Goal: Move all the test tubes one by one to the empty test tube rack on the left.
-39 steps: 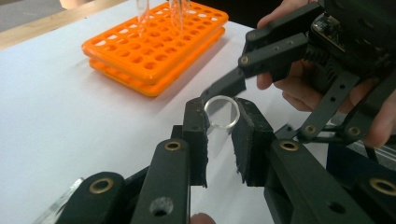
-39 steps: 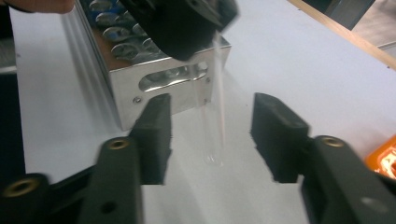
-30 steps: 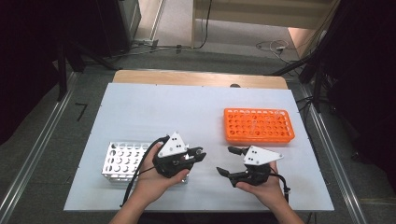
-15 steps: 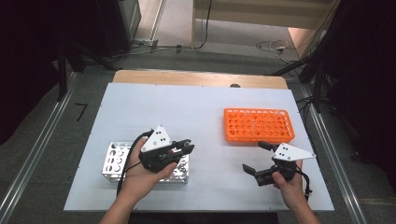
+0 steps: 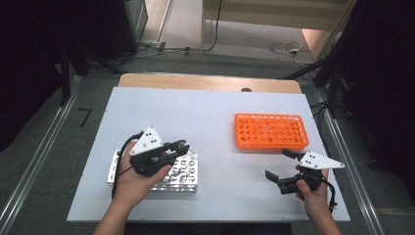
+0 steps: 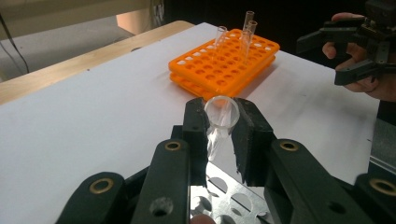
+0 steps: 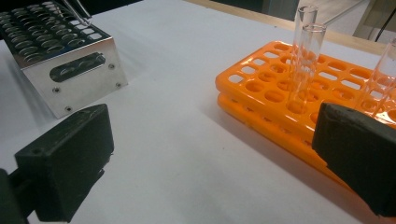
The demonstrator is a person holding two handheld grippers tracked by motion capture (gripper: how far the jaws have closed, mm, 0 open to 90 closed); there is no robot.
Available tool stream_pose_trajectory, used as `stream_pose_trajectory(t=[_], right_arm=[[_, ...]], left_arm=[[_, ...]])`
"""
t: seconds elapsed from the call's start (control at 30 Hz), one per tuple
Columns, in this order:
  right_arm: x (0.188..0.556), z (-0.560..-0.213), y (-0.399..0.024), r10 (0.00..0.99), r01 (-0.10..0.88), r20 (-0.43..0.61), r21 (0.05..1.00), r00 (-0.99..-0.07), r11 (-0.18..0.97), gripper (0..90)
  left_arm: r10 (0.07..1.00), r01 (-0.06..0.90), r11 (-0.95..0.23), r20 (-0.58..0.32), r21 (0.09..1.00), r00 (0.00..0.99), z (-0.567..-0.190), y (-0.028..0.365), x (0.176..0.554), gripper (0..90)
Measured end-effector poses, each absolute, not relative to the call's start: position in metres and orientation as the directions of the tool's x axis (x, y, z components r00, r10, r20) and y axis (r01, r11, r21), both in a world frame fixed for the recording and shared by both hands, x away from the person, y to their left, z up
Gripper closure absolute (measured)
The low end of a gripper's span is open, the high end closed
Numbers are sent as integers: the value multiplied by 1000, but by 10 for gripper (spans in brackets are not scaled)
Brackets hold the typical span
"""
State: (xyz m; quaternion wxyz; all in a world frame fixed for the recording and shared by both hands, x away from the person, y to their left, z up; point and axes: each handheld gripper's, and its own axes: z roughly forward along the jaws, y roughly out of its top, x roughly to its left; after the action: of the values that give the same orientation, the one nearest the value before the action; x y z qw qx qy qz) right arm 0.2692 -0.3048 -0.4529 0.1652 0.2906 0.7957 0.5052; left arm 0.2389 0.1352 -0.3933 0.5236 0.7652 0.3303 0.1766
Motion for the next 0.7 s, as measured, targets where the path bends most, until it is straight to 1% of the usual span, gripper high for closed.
stream_pose_trajectory(t=[0.23, 0.47, 0.7], right_arm=[[270, -454, -304, 629, 296, 29, 899, -777, 324, 0], [270, -454, -304, 631, 294, 27, 900, -775, 322, 0], [270, -454, -305, 635, 297, 29, 900, -772, 320, 0]], left_arm=[[703, 334, -246, -70, 910, 708, -397, 138, 242, 762], [708, 348, -286, -48, 893, 704, -403, 134, 247, 762], [701, 367, -299, -58, 881, 711, -409, 132, 251, 762]])
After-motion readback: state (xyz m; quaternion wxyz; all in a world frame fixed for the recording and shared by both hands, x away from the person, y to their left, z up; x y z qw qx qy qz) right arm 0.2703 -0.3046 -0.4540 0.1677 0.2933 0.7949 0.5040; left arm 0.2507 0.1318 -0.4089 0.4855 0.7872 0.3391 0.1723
